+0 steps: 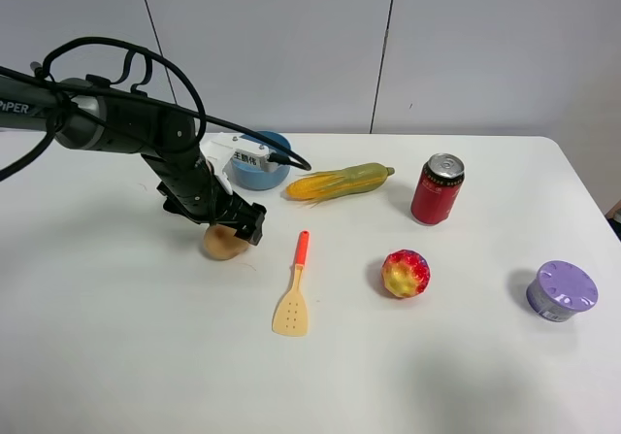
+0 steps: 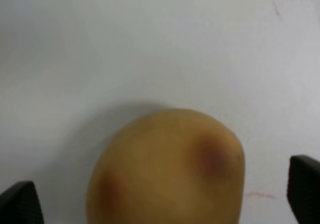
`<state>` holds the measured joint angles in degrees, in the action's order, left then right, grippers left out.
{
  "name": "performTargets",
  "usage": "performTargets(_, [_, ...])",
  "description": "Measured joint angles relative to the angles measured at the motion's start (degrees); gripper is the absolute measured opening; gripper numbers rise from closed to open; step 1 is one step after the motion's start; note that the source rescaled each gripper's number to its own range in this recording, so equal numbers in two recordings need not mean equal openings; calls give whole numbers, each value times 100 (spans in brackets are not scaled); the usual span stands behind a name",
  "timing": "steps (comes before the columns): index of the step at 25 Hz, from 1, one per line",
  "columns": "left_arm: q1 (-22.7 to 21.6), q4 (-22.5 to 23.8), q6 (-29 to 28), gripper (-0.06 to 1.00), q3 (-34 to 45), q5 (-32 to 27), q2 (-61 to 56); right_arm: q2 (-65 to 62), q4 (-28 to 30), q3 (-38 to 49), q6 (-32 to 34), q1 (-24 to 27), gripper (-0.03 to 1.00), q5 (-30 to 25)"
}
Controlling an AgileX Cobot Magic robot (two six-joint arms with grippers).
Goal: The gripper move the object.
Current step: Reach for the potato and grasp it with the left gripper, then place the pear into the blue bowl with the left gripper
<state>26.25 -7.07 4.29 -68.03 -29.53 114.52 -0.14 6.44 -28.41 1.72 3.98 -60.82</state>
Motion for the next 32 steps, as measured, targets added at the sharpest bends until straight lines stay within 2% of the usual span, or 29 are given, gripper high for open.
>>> performTargets(10, [0, 48, 54, 98, 0, 32, 346, 0, 0, 0, 0, 0, 100, 0])
performTargets(12, [0, 55, 54, 89, 0, 44, 346, 0, 0, 0, 0, 0, 100, 0])
performTargets(18, [0, 11, 54, 32, -18, 66, 336, 0, 0, 0, 0, 0, 100, 0])
performTargets(22, [0, -45, 54, 8, -49, -1, 317, 0, 0, 0, 0, 0, 100, 0])
performTargets(24, [0, -68, 54, 3, -89, -132, 289, 0, 0, 0, 0, 0, 100, 0])
performTargets(32, [6, -68, 54, 1, -724, -990, -56, 0, 0, 0, 0, 0, 100, 0])
